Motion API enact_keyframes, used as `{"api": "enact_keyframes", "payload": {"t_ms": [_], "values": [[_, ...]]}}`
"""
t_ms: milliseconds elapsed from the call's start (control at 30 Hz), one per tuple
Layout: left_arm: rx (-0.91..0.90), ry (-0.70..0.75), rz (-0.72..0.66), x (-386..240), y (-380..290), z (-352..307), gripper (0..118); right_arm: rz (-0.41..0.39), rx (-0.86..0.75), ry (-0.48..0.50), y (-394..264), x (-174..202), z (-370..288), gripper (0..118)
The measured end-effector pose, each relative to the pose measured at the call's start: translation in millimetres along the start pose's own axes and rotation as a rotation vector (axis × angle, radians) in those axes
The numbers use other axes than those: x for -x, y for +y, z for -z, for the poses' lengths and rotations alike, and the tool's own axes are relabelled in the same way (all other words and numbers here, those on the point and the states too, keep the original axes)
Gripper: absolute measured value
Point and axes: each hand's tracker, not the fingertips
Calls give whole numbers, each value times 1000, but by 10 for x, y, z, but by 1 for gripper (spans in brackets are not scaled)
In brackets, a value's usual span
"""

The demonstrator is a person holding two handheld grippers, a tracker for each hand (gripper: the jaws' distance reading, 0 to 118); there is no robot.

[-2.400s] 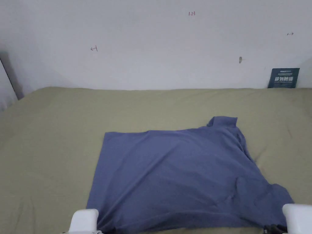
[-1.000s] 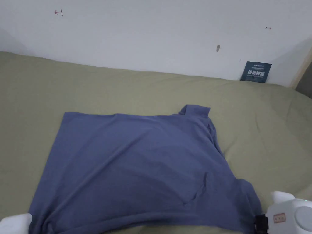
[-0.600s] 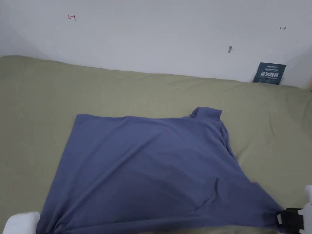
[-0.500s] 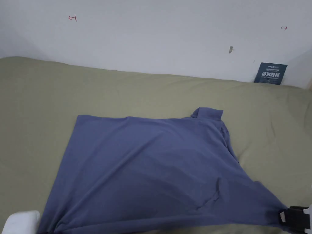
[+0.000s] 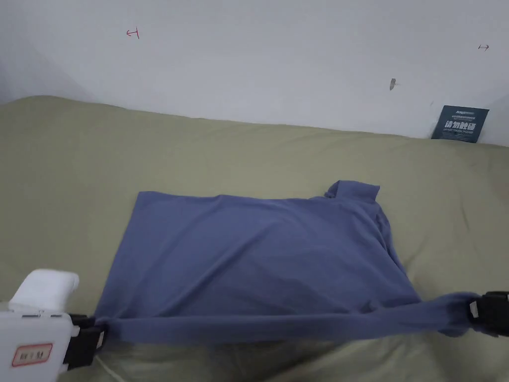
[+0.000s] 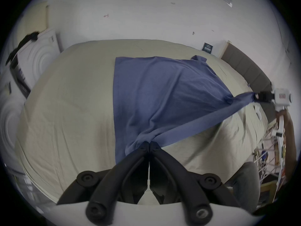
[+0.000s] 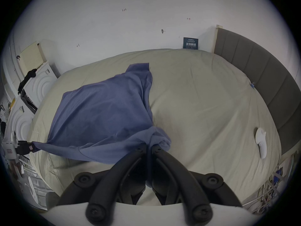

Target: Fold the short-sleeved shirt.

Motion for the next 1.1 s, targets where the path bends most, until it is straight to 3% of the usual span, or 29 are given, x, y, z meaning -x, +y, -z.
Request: {"api": "enact_keyframes", "payload": {"t_ms": [367, 700, 733, 800, 833, 967, 1100], "values": [[170, -13, 103, 257, 845, 524, 0, -70, 120, -56, 705, 232, 795, 7], [232, 26, 96, 434, 1176, 1106, 1, -61, 118, -91, 884, 416, 1375, 9], [231, 36, 95, 438, 1183, 1131, 5, -72, 115, -92, 893, 432, 1416, 15], [214, 88, 91, 480, 1199, 1152, 14, -111, 100, -109, 894, 447, 1462, 63], [192, 109, 81, 501, 1203, 1132, 20, -114, 95, -110, 904, 443, 1452, 77], [64, 84, -60, 711, 1207, 917, 41, -42, -70, -53, 896, 373, 1172, 76], [-167, 89, -139, 528, 986, 367, 41, -46, -156, -30, 791, 402, 711, 76]]}}
